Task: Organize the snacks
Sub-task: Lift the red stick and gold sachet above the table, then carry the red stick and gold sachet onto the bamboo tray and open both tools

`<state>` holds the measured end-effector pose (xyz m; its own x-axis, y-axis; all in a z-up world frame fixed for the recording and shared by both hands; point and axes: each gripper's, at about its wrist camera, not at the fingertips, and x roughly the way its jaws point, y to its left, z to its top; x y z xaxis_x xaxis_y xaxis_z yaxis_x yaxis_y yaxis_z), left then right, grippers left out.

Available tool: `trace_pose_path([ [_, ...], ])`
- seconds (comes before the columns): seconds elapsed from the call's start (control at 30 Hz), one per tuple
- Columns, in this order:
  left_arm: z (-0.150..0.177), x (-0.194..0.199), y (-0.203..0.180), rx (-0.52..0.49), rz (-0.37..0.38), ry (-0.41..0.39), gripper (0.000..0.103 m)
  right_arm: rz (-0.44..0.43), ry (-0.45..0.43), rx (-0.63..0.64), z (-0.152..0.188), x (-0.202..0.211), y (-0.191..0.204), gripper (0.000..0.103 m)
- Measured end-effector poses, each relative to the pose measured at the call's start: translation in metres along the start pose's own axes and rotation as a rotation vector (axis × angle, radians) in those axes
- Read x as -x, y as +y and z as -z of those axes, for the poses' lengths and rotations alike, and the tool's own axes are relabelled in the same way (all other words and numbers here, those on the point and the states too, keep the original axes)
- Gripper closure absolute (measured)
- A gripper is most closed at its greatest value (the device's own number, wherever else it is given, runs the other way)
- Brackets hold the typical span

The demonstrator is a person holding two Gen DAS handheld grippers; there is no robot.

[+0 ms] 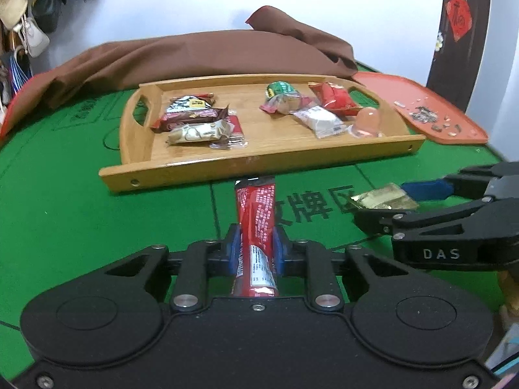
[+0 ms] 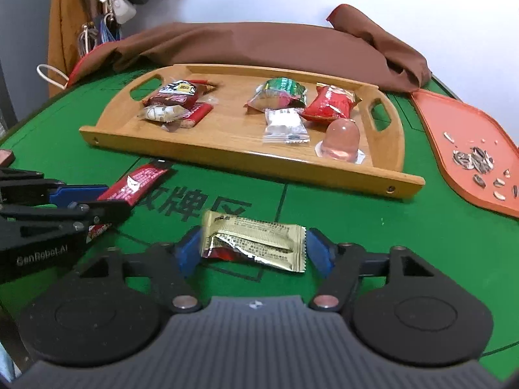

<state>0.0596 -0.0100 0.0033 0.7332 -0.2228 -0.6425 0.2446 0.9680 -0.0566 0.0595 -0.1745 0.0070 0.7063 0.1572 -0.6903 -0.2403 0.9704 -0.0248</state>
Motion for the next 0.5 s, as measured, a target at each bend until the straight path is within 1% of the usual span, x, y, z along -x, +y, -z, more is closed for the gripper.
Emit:
trace_pose_path([
  [0.13,0.000,0.002,-0.004,-0.011,0.008,0.000,0.086,-0.026,0.017,-0.006,-0.001,0.006,0.003,0.048],
  [0.23,-0.002,0.004,-0.003,0.000,0.011,0.001,0.086,-0.030,0.013,-0.008,-0.001,0.008,0.003,0.048],
  [0.5,-0.020,0.013,-0.001,-0.001,-0.011,-0.040,0.086,-0.023,-0.006,-0.032,-0.014,0.015,-0.006,0.048],
])
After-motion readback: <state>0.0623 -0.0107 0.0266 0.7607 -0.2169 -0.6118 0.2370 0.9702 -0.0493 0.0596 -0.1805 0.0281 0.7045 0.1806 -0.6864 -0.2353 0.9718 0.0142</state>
